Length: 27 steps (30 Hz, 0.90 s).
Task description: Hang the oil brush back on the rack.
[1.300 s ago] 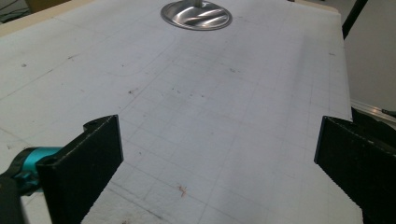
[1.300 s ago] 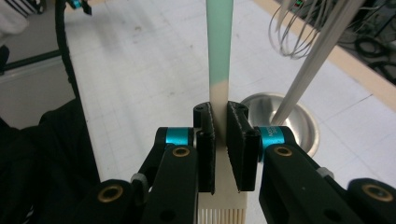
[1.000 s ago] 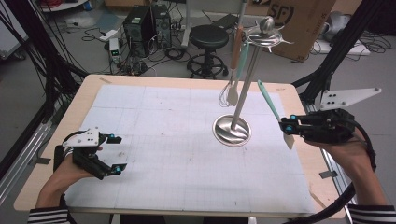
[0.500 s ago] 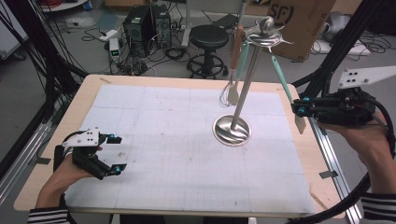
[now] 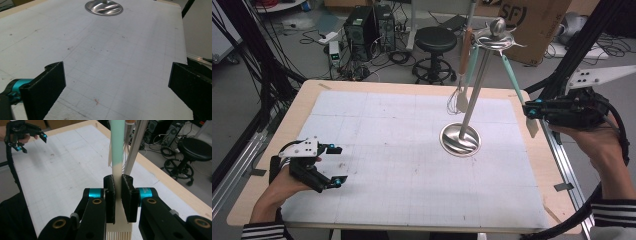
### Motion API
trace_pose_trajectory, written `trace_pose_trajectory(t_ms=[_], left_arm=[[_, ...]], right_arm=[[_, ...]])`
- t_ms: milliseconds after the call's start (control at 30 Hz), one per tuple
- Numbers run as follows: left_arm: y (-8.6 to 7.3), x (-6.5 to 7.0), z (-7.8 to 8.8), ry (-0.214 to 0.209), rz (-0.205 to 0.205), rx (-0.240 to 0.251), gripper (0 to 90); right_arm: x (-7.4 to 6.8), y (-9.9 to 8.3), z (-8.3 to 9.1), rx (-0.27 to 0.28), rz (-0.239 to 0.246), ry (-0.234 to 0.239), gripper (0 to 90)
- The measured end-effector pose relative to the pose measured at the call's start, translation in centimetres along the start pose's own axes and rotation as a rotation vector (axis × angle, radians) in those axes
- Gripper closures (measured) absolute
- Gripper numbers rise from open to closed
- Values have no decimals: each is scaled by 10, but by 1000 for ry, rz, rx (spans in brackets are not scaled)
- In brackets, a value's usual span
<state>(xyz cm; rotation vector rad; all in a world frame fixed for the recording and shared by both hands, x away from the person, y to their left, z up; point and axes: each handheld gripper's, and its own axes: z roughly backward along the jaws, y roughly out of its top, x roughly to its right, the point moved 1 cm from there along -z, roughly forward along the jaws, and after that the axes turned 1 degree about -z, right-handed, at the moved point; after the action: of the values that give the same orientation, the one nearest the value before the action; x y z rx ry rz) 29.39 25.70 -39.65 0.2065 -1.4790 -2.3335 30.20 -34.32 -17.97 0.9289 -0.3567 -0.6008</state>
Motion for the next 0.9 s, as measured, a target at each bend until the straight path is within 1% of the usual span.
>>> trace_pose_trajectory(t_ms=[133, 167, 267, 367, 400, 467, 567, 667, 833, 900], left_arm=[[0, 0, 1, -3, 0, 6, 17], [0, 0, 1, -2, -2, 4, 17], [0, 0, 1, 2, -4, 3, 17], [0, 0, 2, -2, -3, 4, 17], [0, 0, 2, 0, -5, 2, 17], [0, 0, 1, -1, -4, 4, 17], [0, 0, 1, -3, -5, 3, 17], [0, -1, 1, -3, -4, 3, 17], [0, 0, 2, -2, 3, 8, 17], [0, -1, 2, 0, -2, 6, 17]], right_arm=[[1, 2, -1, 0, -5, -5, 818], [1, 3, -2, 2, 3, -9, 818], [1, 3, -3, -5, -8, -13, 818], [2, 3, -4, -4, 2, -18, 818], [2, 2, -4, -9, -7, -20, 818], [2, 1, -4, -14, -4, -23, 818], [2, 0, -6, -14, -12, -24, 818], [2, 2, -8, -15, -10, -24, 819], [2, 3, -15, -27, -26, -31, 821], [3, 3, -17, -26, -28, -29, 821]])
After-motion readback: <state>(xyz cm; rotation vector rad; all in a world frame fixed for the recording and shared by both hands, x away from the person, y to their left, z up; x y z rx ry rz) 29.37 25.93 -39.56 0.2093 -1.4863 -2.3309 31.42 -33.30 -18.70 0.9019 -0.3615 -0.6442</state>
